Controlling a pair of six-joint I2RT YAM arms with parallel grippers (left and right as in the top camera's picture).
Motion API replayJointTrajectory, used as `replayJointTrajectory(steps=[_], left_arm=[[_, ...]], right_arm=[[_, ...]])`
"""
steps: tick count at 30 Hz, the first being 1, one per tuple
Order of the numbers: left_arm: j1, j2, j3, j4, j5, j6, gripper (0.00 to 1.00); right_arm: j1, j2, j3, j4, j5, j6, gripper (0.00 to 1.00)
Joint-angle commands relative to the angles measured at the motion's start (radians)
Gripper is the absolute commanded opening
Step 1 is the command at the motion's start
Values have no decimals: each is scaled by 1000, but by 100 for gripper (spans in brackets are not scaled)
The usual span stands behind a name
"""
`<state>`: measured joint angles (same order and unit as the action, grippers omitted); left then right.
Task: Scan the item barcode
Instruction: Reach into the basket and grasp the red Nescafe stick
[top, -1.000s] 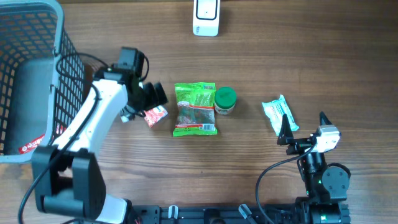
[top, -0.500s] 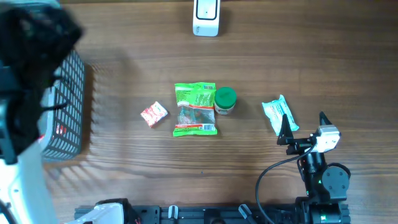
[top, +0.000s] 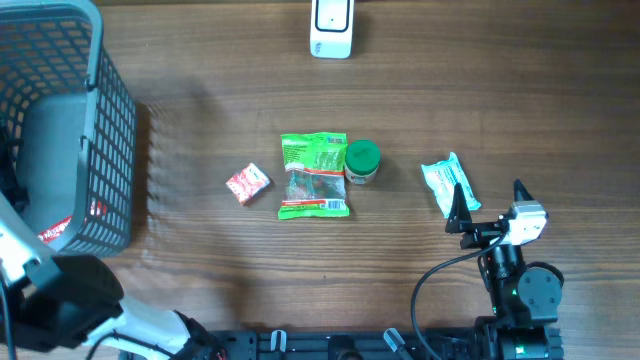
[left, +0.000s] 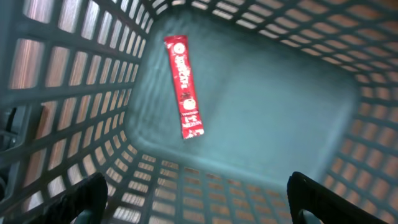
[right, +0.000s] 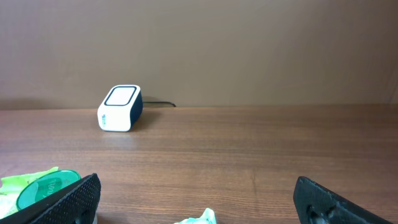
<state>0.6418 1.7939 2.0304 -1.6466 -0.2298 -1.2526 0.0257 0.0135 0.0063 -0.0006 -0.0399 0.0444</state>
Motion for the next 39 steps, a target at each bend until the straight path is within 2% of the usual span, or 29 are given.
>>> replayJointTrajectory(steps=[1, 6, 12, 18, 21, 24, 27, 28, 29, 33, 39], left_arm=[[11, 87, -18, 0, -14, -75, 89], [15, 113, -213, 148, -33, -92, 88], [71, 113, -502, 399, -33, -91, 91], [74, 113, -679, 622, -33, -90, 98], [74, 113, -752, 703, -32, -89, 98], [74, 113, -824, 789, -32, -87, 79], [74, 113, -877, 842, -29, -87, 38], [74, 113, -885, 848, -29, -88, 12], [74, 113, -887, 847, -29, -88, 4], [74, 106, -865, 845, -19, -72, 4], [74, -4, -701, 818, 146, 124, 4]], right_arm=[[4, -6, -1, 3, 14, 9, 100], [4, -6, -1, 3, 14, 9, 100], [4, -6, -1, 3, 14, 8, 100], [4, -6, -1, 3, 14, 9, 100], [4, -6, -1, 3, 14, 8, 99], [4, -6, -1, 3, 14, 9, 100], [4, -6, -1, 3, 14, 8, 100], [4, -6, -1, 3, 14, 9, 100], [4, -6, -1, 3, 14, 9, 100], [4, -6, -1, 3, 14, 8, 100], [4, -6, -1, 3, 14, 9, 100]])
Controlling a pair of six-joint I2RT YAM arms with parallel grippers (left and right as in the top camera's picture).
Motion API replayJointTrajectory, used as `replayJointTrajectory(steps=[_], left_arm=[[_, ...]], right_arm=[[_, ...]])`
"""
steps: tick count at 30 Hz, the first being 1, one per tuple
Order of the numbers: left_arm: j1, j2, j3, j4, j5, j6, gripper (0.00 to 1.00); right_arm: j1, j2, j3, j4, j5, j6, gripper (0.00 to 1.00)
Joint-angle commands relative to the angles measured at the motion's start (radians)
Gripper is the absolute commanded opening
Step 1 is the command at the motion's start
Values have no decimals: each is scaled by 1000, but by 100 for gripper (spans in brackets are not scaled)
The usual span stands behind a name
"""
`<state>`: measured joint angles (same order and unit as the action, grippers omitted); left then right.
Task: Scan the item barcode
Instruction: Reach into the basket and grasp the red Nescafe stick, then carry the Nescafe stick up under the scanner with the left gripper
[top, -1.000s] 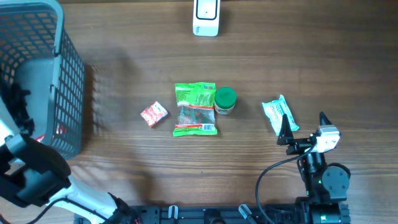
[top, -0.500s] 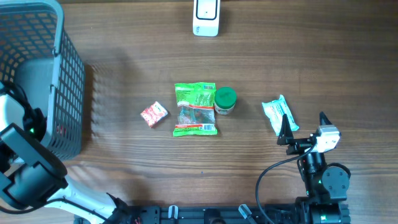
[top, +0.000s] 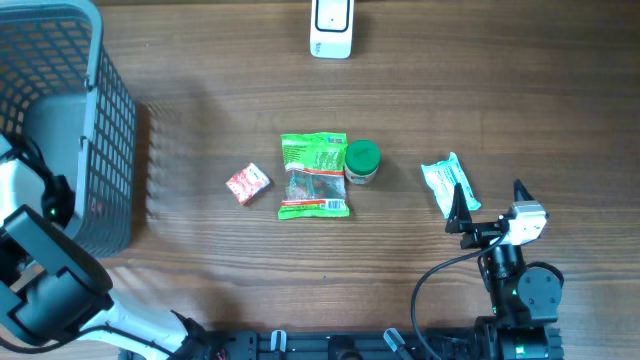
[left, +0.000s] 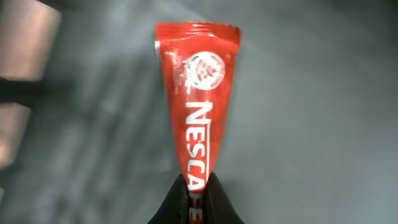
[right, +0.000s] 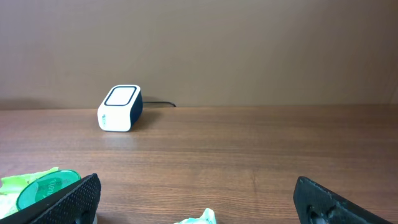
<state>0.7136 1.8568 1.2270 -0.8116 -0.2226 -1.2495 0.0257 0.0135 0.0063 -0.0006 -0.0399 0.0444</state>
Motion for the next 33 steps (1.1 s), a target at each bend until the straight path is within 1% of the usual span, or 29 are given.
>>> replayJointTrajectory(steps=[1, 5, 7, 9, 11, 13, 16, 18, 21, 22, 24, 27, 28, 31, 33], left_arm=[[2, -97, 141, -37, 155, 121, 4], [2, -256, 344, -134, 177, 123, 4], [2, -347, 426, -160, 188, 147, 4], [-5, -454, 465, -172, 223, 146, 4], [-33, -549, 467, -174, 264, 147, 4], [-113, -626, 467, -194, 298, 158, 4], [-330, -665, 467, -246, 296, 234, 4], [-520, -645, 456, -282, 257, 280, 4], [-756, -581, 431, -327, 113, 295, 4], [-840, -546, 422, -330, 74, 327, 4], [-987, -456, 414, -332, 56, 391, 4], [-1156, -316, 413, -333, 57, 413, 4], [-1189, -284, 413, -328, 59, 413, 4], [-1325, -154, 413, -268, 64, 412, 4], [-1406, -57, 413, -197, 69, 413, 4]], right_arm=[[4, -6, -1, 3, 14, 9, 100], [4, -6, -1, 3, 14, 9, 100], [4, -6, -1, 3, 14, 9, 100], [4, -6, -1, 3, 14, 9, 100], [4, -6, -1, 3, 14, 8, 100], [4, -6, -1, 3, 13, 8, 100], [4, -6, -1, 3, 14, 8, 100], [4, -6, -1, 3, 14, 8, 100], [4, -6, -1, 3, 14, 9, 100], [4, -6, -1, 3, 14, 8, 100], [4, -6, -1, 3, 14, 8, 100], [4, -6, -1, 3, 14, 8, 100], [4, -6, -1, 3, 14, 8, 100], [4, -6, -1, 3, 14, 8, 100], [4, -6, -1, 3, 14, 9, 100]])
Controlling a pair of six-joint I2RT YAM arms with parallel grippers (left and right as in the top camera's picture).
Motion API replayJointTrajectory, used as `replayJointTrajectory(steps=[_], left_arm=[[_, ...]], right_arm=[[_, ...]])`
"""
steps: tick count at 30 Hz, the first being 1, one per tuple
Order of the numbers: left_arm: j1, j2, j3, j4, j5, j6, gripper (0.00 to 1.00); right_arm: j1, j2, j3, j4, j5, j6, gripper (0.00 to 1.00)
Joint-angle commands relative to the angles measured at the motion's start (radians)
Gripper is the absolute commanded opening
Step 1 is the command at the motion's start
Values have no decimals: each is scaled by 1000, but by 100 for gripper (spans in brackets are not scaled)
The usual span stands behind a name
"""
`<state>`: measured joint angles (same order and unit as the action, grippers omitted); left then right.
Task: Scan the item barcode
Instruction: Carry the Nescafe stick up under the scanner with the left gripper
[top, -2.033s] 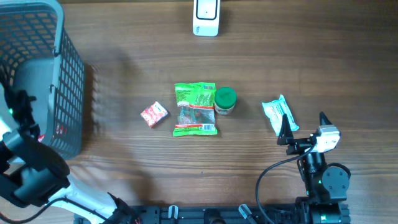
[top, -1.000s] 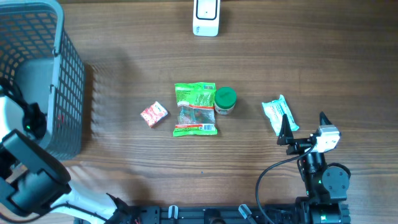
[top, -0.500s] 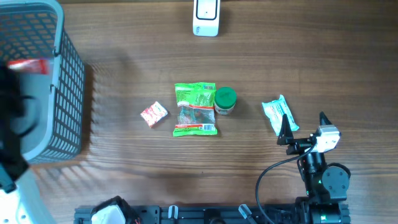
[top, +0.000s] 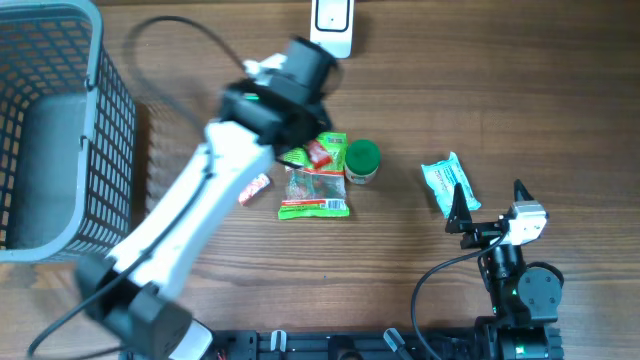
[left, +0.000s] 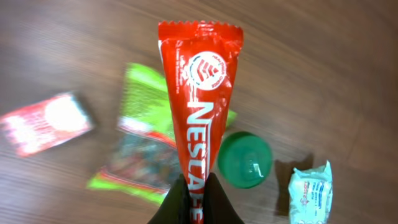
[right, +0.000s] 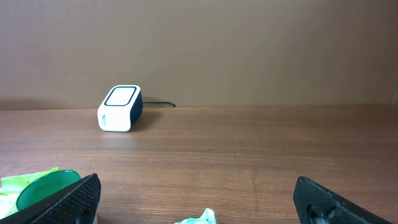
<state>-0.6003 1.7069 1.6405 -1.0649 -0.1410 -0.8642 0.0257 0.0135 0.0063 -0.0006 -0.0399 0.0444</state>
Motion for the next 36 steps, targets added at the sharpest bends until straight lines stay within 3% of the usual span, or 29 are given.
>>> replayJointTrajectory(steps=[1, 6, 11, 14, 17, 31, 33, 35, 36], left_arm=[[-122, 126, -1, 81, -13, 28, 4], [-210, 237, -1, 138, 21, 85, 4], [-200, 214, 0, 135, 227, 221, 4], [-194, 208, 0, 155, 278, 295, 4], [-219, 221, -1, 174, 277, 442, 4], [-237, 351, -1, 254, 286, 334, 7], [-247, 352, -1, 255, 287, 332, 24], [-261, 352, 0, 263, 286, 333, 52], [-263, 352, 0, 268, 286, 333, 62]], right_arm=[[4, -6, -1, 3, 14, 9, 100], [4, -6, -1, 3, 14, 8, 100], [4, -6, -1, 3, 14, 9, 100], [4, -6, -1, 3, 14, 9, 100], [4, -6, -1, 3, 14, 9, 100], [4, -6, -1, 3, 14, 9, 100], [4, -6, -1, 3, 14, 9, 100], [4, -6, -1, 3, 14, 9, 100], [4, -6, -1, 3, 14, 9, 100]])
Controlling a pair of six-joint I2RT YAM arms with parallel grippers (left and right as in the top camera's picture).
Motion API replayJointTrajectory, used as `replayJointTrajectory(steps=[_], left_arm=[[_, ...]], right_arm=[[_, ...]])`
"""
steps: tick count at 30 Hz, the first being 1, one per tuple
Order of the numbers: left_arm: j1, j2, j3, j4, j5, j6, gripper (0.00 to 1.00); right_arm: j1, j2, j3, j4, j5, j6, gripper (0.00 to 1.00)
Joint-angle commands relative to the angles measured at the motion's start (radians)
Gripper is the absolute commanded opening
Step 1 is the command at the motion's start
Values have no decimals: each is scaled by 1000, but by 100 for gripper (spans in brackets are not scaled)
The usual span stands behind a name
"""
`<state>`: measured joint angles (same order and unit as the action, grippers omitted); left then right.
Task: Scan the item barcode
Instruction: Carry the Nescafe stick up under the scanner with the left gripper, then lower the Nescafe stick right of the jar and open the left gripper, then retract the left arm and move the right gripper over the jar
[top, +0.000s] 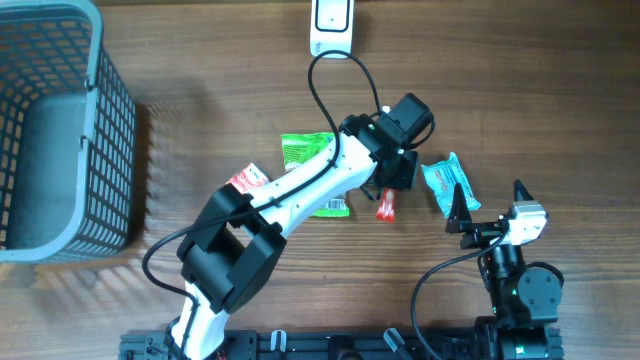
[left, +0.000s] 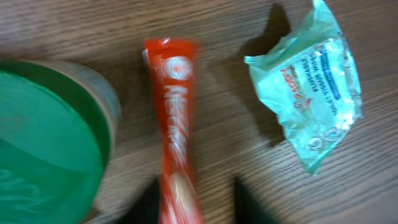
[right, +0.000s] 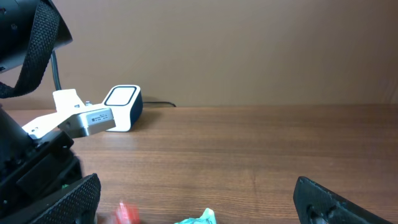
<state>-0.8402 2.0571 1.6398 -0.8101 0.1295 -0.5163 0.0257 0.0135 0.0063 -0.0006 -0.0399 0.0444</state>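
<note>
A red Nescafe stick (left: 173, 130) lies flat on the wood between the green-lidded cup (left: 43, 137) and the pale blue tissue pack (left: 311, 106). My left gripper (left: 199, 202) is low over the stick's near end and open, with a dark finger on each side and gaps to the stick. From overhead, the stick (top: 385, 205) pokes out below the left gripper (top: 392, 188). The white scanner (top: 331, 22) stands at the table's far edge. My right gripper (right: 199, 211) is open and holds nothing, near the front right.
A grey mesh basket (top: 110, 130) fills the left side. A green snack bag (top: 300, 150) and a small red packet (top: 247, 180) lie mid-table, partly under the left arm. The tissue pack (top: 448, 183) lies just ahead of the right gripper (top: 487, 197).
The left gripper was shut on the red stick above the snack bag and cup. It is now lower and further right, open, and the stick lies on the table. The right arm has not moved.
The left gripper was open inside the basket above the red stick. Then it was shut on the stick in the basket. Then it held the stick over the middle of the table. Now the stick rests between the cup and the tissue pack, let go.
</note>
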Motion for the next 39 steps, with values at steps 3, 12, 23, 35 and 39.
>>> replayJointTrajectory(steps=[3, 12, 23, 35, 39], left_arm=[[-18, -9, 13, 17, -10, -11, 83], [68, -194, 91, -23, -406, 42, 100], [186, -526, 278, 131, -518, 232, 100], [281, -710, 373, 255, -853, 582, 100], [337, -753, 351, 234, -852, 560, 100]], right_arm=[[4, -6, -1, 3, 14, 8, 100], [4, -6, -1, 3, 14, 9, 100], [4, -6, -1, 3, 14, 9, 100], [4, -5, -1, 13, -110, 375, 100], [4, 7, 71, -24, -274, 404, 100]])
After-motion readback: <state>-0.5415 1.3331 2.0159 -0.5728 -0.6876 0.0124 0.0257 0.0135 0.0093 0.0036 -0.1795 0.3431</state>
